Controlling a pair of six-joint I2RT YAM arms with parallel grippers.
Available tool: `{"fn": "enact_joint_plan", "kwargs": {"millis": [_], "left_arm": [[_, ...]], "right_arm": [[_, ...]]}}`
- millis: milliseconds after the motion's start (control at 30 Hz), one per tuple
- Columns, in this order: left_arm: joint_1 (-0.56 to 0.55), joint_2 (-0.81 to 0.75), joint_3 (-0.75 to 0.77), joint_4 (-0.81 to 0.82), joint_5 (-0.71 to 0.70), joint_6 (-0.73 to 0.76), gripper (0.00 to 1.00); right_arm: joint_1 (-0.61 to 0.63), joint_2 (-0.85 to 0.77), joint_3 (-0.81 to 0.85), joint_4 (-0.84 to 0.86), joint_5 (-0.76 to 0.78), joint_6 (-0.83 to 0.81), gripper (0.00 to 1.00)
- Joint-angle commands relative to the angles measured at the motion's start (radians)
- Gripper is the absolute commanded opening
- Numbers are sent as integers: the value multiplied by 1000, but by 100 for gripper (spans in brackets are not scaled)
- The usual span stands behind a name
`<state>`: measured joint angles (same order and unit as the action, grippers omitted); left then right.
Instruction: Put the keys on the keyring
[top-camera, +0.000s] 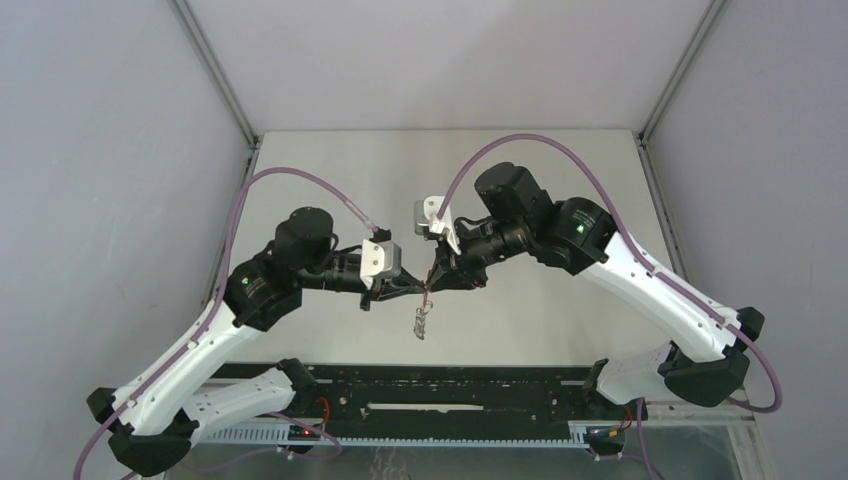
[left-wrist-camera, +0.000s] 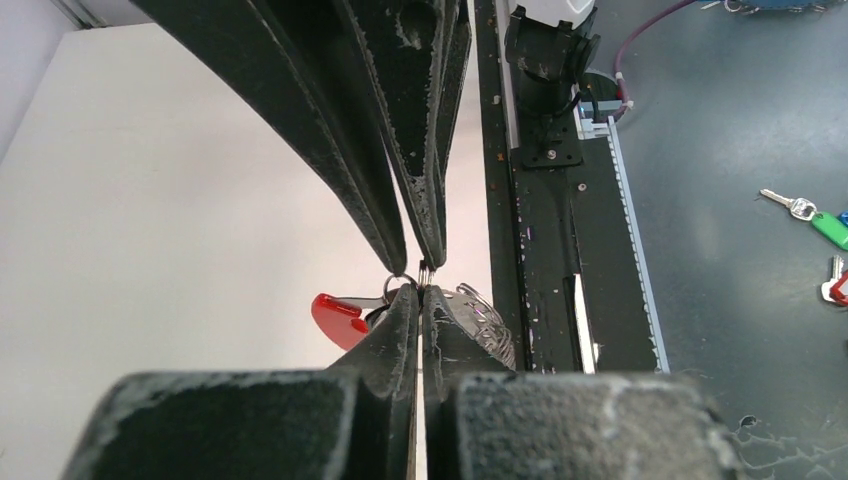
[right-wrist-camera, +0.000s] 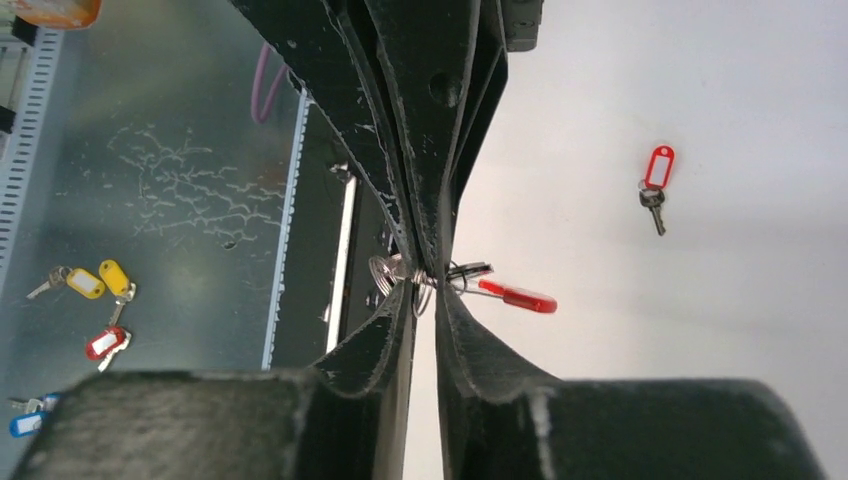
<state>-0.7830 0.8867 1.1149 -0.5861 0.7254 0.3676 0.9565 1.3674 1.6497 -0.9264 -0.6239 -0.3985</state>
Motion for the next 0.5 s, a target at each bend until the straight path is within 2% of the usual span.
{"fn": "enact_joint_plan", "kwargs": {"millis": [0, 233, 467], "left_arm": [[-3, -19, 61, 49, 5, 18, 0], [-4, -23, 56, 73, -3, 7, 0], [-4, -35, 57, 118, -36, -7, 0]], "right_arm": [[12, 19, 55, -6, -25, -2, 18], [13, 44, 73, -32, -5, -2, 0], [14, 35, 80, -38, 64, 10, 0]]}}
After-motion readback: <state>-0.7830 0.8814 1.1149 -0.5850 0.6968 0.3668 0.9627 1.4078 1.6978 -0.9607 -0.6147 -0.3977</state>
